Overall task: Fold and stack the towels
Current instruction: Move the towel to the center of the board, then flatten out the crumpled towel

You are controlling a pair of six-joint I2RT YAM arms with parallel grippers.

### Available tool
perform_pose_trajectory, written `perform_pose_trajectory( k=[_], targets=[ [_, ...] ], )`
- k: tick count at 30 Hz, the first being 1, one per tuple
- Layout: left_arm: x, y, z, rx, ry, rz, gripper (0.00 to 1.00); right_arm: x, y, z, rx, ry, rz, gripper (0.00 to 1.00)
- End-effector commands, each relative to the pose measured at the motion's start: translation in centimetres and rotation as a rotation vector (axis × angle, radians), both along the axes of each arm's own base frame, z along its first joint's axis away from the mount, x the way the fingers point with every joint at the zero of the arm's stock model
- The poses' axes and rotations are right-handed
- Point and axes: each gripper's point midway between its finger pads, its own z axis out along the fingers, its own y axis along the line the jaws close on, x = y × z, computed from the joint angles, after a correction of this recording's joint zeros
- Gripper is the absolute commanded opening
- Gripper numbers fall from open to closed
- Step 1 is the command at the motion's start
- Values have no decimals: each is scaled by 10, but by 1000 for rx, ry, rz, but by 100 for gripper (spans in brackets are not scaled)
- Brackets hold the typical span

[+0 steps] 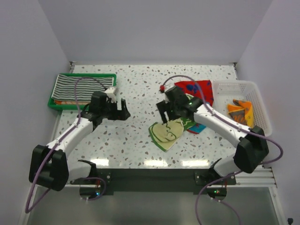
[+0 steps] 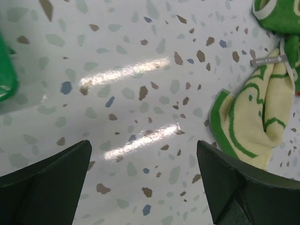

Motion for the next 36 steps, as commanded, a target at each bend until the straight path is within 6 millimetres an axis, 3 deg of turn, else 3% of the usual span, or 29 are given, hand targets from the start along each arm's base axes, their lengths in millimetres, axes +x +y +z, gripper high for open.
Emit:
perform_pose_trajectory(
  k=[1, 3, 4, 5, 6, 10, 13, 15, 18, 23, 26, 27, 30, 31, 33, 34, 36],
  targets=[
    [14, -67, 37, -58, -95, -116, 100, 44, -113, 36, -124, -175, -384, 82],
    [14, -91, 39, -56, -102, -151, 100, 52, -134, 45, -82, -214, -463, 82],
    [7, -114, 29, -51, -74, -201, 100, 56, -143, 46, -65, -217, -495, 82],
    [11, -129, 38, -62, -93, -223, 100, 59, -156, 43, -43, -208, -549, 84],
    [2, -152, 37, -55, -92, -271, 100, 65, -159, 44, -26, -219, -570, 84],
    [-9, -207, 15, 22, -73, -375, 100, 82, -187, 35, -56, -236, -674, 85],
    [-23, -230, -10, 108, -46, -426, 100, 95, -201, 29, -52, -241, -726, 85],
    [-30, -237, -26, 162, -43, -432, 100, 101, -202, 21, -35, -229, -734, 84],
    [-37, -238, -54, 223, -4, -435, 91, 106, -209, 8, -53, -202, -762, 84],
    [-43, -222, -95, 352, 54, -394, 66, 108, -212, -12, -67, -171, -763, 78],
    [-45, -200, -110, 432, 90, -331, 44, 113, -205, -5, -41, -178, -725, 49],
    [-44, -193, -113, 458, 95, -304, 33, 115, -204, 0, -30, -187, -716, 29],
    [-42, -155, -119, 560, 122, -186, 13, 128, -205, 45, -8, -280, -707, 1],
    [-48, -138, -121, 590, 148, -161, 10, 138, -209, 75, 2, -345, -720, 0],
    [-43, -111, -121, 578, 190, -75, 7, 142, -225, 109, -45, -425, -750, 0],
    [-47, -94, -119, 572, 207, -48, 7, 149, -235, 142, -33, -497, -779, 0],
    [-45, -61, -114, 545, 234, 41, 7, 149, -263, 179, -74, -587, -856, 0]
  ],
)
